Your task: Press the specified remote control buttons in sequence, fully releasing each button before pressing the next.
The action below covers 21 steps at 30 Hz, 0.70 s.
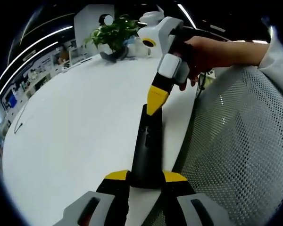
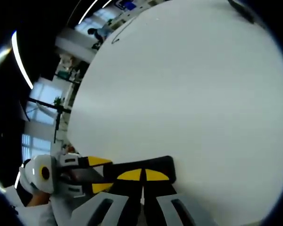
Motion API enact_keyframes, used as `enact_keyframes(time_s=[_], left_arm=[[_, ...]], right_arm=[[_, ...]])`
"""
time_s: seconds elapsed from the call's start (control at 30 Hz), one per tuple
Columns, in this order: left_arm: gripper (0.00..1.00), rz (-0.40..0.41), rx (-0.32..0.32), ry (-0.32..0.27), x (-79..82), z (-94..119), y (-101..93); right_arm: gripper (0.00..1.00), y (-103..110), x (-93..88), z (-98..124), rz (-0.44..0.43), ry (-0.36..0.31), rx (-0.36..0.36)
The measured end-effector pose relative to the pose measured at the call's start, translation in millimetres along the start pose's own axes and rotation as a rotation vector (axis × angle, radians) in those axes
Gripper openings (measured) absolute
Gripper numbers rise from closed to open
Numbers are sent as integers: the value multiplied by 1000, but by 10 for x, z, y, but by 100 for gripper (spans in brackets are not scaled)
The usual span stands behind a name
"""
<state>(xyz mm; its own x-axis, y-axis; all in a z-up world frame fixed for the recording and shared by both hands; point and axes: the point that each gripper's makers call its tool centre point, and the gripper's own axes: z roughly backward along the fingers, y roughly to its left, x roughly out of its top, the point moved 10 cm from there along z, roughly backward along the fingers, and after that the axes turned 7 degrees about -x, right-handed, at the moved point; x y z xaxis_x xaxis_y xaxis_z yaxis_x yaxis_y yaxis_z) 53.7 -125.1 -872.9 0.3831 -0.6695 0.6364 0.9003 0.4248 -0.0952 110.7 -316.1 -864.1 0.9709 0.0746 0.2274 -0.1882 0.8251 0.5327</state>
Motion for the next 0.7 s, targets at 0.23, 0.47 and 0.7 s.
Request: enact_keyframes(time_s=[0.23, 0.47, 0.7], left_arm=[[25, -9, -3, -12, -11, 5, -5], [24, -27, -17, -16, -9, -2, -31], [24, -34, -24, -20, -3, -7, -36]], right_arm=[[0, -9, 10, 7, -9, 8, 7], [0, -28, 28, 20, -44, 11, 18], [0, -4, 39, -1, -16, -2, 20]])
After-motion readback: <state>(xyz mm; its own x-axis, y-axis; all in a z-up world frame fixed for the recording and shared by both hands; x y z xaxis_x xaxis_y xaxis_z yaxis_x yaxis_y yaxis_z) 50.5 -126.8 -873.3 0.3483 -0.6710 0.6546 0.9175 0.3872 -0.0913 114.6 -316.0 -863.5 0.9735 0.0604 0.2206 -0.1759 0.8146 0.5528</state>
